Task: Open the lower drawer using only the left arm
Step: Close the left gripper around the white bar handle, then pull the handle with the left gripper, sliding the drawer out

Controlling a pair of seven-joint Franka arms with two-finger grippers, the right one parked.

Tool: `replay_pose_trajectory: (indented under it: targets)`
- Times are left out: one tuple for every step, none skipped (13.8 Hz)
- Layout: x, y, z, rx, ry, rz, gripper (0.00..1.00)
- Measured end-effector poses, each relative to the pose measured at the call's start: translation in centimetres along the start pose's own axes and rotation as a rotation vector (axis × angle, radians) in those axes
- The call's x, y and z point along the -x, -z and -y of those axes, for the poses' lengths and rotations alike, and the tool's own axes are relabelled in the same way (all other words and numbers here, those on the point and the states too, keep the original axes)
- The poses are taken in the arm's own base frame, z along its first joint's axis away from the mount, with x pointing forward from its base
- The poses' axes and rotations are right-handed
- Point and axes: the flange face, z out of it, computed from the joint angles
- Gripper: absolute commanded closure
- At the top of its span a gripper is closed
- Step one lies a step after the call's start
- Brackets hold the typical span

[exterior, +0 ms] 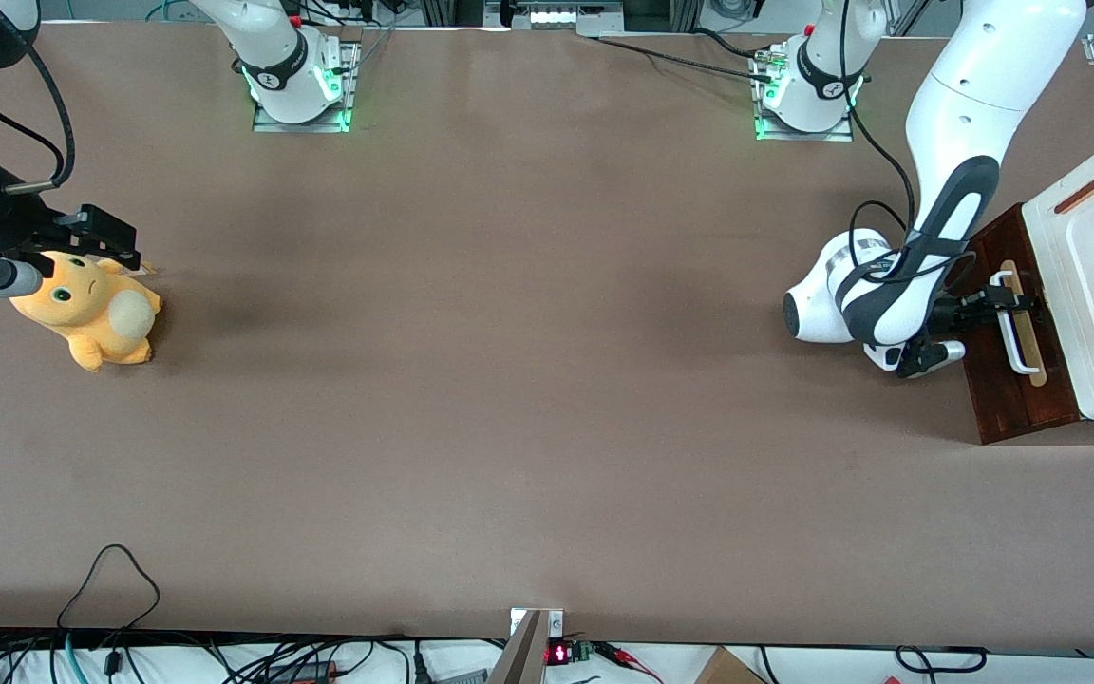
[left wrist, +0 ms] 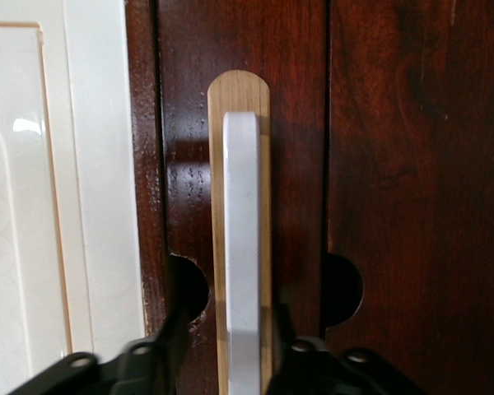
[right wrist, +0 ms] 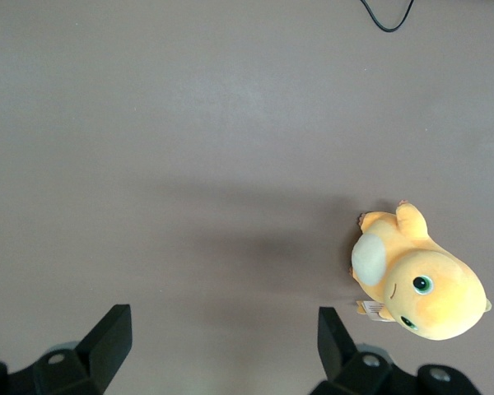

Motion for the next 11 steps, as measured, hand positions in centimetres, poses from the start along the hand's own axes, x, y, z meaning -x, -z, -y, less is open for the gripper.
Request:
replay_pose_trajectory:
  targets:
    - [0.00, 0.00, -0.04, 0.000, -0.001, -0.001, 0.59]
    - [-0.01, 0.00, -0.05, -0.001, -0.001, -0.003, 0.59]
    - [-0.02, -0.01, -0.07, -0.002, -0.001, -0.003, 0.59]
    - [-0.01, -0.05, -0.11, -0.002, -0.002, -0.003, 0.59]
    - [-0.03, -0.12, -0.16, -0.004, -0.002, -0.006, 0.59]
    - [-0.08, -0.24, -0.22, -0.007, -0.003, -0.010, 0.59]
    - [-0.11, -0.39, -0.32, -0.010, -0.004, -0.013, 0.59]
    - [-0.14, -0.55, -0.40, -0.013, -0.005, -0.017, 0.59]
    - [-0.17, -0.68, -0.46, -0.014, -0.006, -0.018, 0.63]
    - [-0.18, -0.76, -0.47, -0.015, -0.006, -0.019, 0.68]
    - [-0.21, -0.80, -0.46, -0.016, -0.006, -0.020, 0.70]
